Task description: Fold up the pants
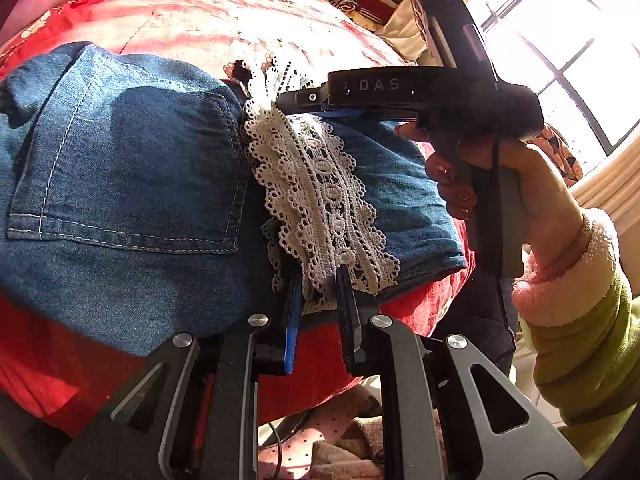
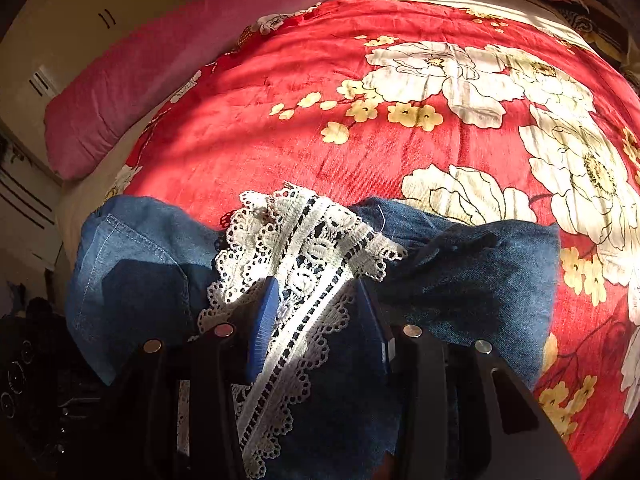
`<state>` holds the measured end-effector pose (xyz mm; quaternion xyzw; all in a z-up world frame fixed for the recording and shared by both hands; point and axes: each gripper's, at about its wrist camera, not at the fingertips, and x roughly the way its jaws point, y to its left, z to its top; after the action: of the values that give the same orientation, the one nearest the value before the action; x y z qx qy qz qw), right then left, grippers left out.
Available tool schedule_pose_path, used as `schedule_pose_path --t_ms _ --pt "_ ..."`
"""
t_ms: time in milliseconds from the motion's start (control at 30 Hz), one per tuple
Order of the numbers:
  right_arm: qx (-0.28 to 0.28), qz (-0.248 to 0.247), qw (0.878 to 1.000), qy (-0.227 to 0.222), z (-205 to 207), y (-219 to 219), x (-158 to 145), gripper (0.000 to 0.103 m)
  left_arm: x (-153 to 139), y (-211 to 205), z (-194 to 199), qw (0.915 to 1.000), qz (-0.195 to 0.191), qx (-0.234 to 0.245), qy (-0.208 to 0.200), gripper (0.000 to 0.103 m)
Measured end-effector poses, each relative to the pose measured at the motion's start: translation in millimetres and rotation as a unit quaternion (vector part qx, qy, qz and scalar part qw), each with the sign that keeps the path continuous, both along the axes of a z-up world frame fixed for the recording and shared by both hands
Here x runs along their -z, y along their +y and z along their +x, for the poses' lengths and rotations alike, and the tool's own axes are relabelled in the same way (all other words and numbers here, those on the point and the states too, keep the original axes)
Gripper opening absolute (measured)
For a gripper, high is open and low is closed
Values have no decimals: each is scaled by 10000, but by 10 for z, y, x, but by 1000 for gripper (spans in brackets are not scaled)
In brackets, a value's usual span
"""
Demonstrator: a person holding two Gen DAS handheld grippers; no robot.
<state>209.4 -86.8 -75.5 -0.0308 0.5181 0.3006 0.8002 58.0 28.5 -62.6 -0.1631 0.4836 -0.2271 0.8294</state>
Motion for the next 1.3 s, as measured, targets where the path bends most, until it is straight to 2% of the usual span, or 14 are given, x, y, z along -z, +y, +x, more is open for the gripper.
schedule_pose_path --t_ms 100,200,233,300,467,633,800,967,1100,1300 --pt "-21 -10 10000 -16 -10 7 -11 40 -2 -39 -9 9999 109 -9 -33 9" --pt "84 342 9993 114 5 -120 -147 41 -38 -107 -51 9998 181 -8 -77 13" --pt "164 521 9984 117 1 -188 -228 43 -57 -107 -66 9998 191 -26 -95 17" --pt "249 789 9966 15 -34 -299 -399 55 -87 -107 -102 9997 211 -79 -133 24" --pt "69 941 9952 -262 -200 -324 -740 65 -263 10 -260 9982 397 -290 -352 35" --pt "-415 1041 9925 -479 -346 -64 -975 79 -452 386 -471 9933 627 -819 -525 59" --pt "-1112 903 9884 -501 -380 501 -1064 88 -466 776 -593 9865 647 -1426 -470 75" --pt "-1592 788 9840 -145 -290 1089 -943 88 -371 1050 -611 9835 310 -1743 -380 84" --pt "-1885 684 9794 225 -179 1486 -807 89 -283 1181 -545 9817 -151 -1876 -273 85" --pt "-2267 66 9725 534 -79 1993 -536 90 -128 1287 -382 9785 -898 -1857 -48 85"
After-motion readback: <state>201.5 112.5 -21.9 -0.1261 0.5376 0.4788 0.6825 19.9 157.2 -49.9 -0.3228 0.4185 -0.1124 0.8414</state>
